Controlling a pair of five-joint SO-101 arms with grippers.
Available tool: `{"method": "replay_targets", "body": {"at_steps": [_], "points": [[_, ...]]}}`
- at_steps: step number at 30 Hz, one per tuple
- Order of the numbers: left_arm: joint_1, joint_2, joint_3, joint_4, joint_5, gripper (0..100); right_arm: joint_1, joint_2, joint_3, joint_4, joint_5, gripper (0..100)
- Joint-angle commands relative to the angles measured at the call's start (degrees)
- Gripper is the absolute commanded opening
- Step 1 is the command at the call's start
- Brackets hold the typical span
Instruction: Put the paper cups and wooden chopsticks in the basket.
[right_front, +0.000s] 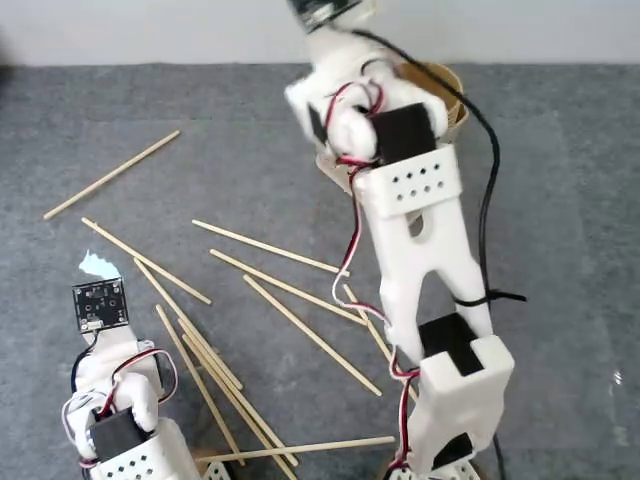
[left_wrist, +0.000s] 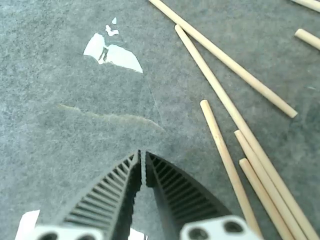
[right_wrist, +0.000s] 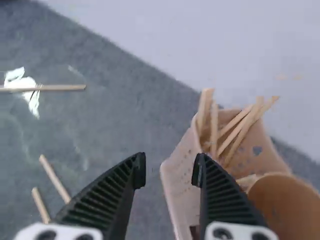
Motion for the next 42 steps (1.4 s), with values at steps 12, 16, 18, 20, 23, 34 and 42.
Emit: {"method": "replay_targets", "body": {"at_steps": [12,16,18,20,23,34,42], "points": [[0.3,-1.0,-0.5,0.2,-0.2,1,-11.2,6.4,5.9,23.9,-0.1,35.2],[0.3,-1.0,-0.5,0.2,-0.2,1,-14.6,11.8,9.8,23.8,-0.1,37.6],[0.3,-1.0,-0.5,0.2,-0.2,1,-16.6,14.5,10.1,23.8,-0.1,37.6],[0.3,-1.0,-0.5,0.2,-0.2,1,-18.2,17.4,10.1,23.1,-0.1,37.6],[0.3,-1.0,-0.5,0.2,-0.2,1,-19.8,21.1,10.0,21.4,-0.1,37.6],[0.3,-1.0,-0.5,0.2,-0.2,1,-20.2,29.7,10.0,13.8,2.3,37.6],[0.3,-1.0,-0.5,0.2,-0.2,1,-17.2,35.0,10.0,7.4,2.8,37.4]]}}
